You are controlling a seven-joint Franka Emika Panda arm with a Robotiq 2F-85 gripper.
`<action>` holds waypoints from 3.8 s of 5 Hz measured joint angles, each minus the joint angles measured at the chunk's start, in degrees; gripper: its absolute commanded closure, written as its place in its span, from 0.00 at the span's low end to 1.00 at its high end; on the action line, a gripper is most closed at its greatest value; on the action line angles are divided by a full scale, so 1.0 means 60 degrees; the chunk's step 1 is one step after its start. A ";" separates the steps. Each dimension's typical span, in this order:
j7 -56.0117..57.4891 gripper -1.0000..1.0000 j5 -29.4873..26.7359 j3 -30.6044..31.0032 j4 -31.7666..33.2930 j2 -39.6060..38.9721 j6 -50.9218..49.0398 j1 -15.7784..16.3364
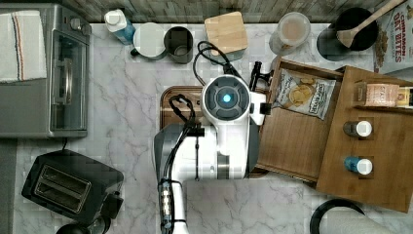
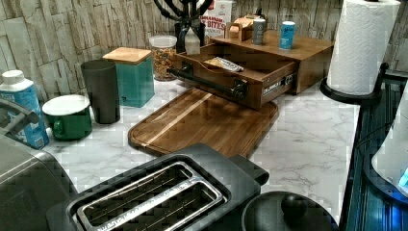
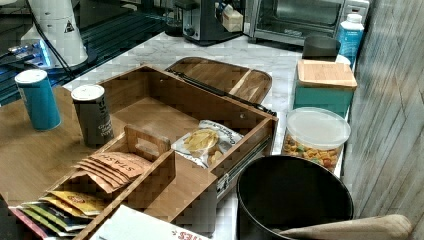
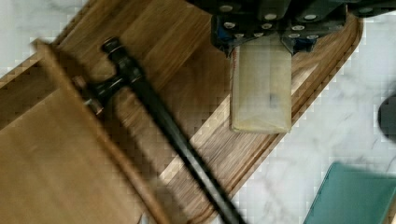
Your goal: Place the butter on the board.
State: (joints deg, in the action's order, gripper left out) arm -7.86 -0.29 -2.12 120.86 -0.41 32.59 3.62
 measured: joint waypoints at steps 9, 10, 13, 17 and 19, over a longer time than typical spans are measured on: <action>-0.2212 0.00 0.0055 0.1320 0.3562 -0.1001 0.3781 0.1206; -0.2212 0.00 0.0058 0.1310 0.3544 -0.1001 0.3851 0.1227; -0.2210 0.00 0.0074 0.1278 0.3264 -0.1003 0.3133 0.1246; -0.2212 0.00 0.0194 0.1234 0.3227 -0.1022 0.2938 0.1203; -0.2212 0.00 0.0193 0.1235 0.3227 -0.1040 0.2942 0.1205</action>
State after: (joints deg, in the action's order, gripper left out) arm -21.14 0.87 5.29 140.22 -6.65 50.25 10.85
